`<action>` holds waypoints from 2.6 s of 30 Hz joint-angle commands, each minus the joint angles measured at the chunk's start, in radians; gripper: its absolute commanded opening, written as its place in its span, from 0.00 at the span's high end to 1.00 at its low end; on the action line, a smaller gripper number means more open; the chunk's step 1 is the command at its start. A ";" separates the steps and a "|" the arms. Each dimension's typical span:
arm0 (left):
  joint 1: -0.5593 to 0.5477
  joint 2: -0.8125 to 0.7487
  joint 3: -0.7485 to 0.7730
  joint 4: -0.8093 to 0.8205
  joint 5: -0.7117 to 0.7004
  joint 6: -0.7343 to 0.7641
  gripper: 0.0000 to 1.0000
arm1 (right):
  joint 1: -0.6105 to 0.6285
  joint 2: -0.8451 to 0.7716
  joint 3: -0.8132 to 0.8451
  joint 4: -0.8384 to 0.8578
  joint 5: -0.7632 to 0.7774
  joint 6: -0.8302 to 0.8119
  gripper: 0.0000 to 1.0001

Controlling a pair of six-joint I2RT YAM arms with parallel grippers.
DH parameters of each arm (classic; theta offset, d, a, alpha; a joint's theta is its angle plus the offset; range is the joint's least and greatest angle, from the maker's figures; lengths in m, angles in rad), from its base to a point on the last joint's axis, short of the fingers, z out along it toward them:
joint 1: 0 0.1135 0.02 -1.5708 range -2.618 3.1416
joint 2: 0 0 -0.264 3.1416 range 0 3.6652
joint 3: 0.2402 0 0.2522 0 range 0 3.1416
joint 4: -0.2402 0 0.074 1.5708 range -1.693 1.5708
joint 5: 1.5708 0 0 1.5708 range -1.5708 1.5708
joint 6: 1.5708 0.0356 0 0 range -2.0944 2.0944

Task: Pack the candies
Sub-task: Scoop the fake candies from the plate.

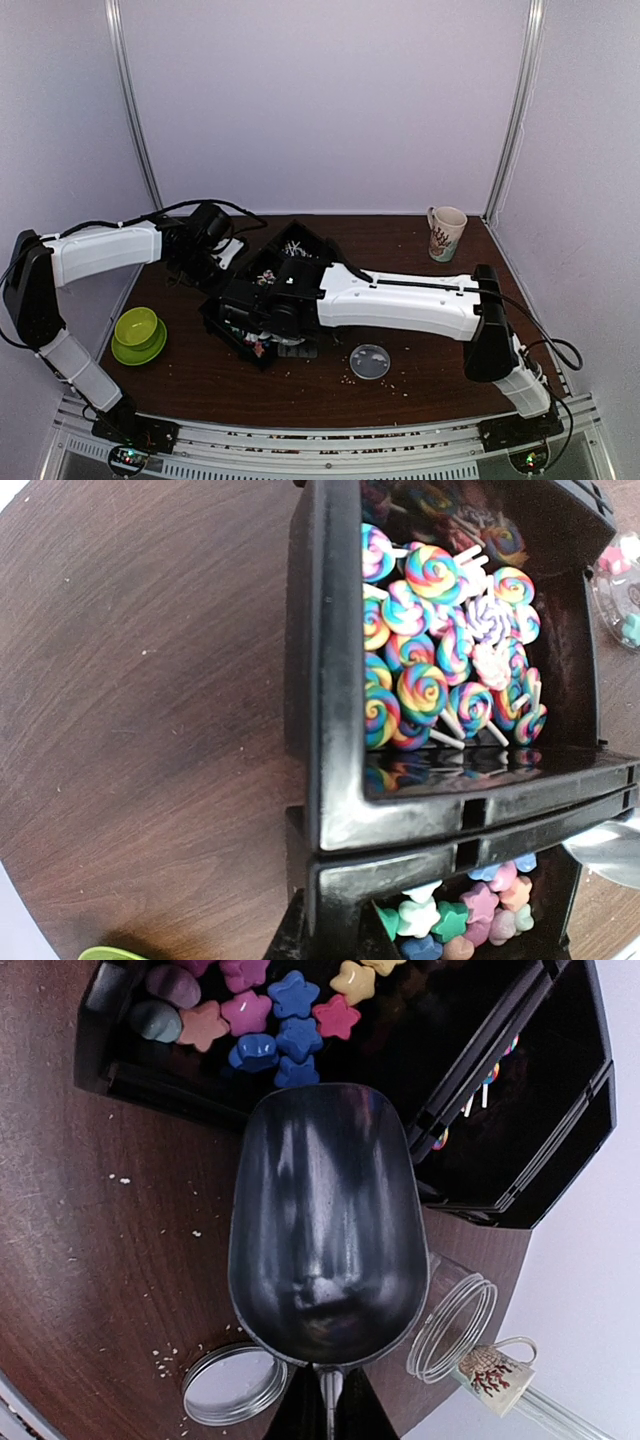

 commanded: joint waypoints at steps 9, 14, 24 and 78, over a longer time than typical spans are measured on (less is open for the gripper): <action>-0.015 -0.064 0.064 0.115 0.049 0.009 1.00 | 0.038 0.095 0.026 0.114 0.270 -0.108 1.00; -0.017 -0.069 0.059 0.127 0.070 0.009 1.00 | 0.063 0.111 0.026 0.182 0.217 -0.170 1.00; -0.015 -0.073 0.058 0.129 0.086 0.008 1.00 | 0.043 0.104 -0.035 0.262 -0.043 -0.166 1.00; 0.071 -0.070 0.014 0.233 0.397 -0.057 1.00 | -0.127 -0.124 -0.746 1.325 -0.669 0.163 1.00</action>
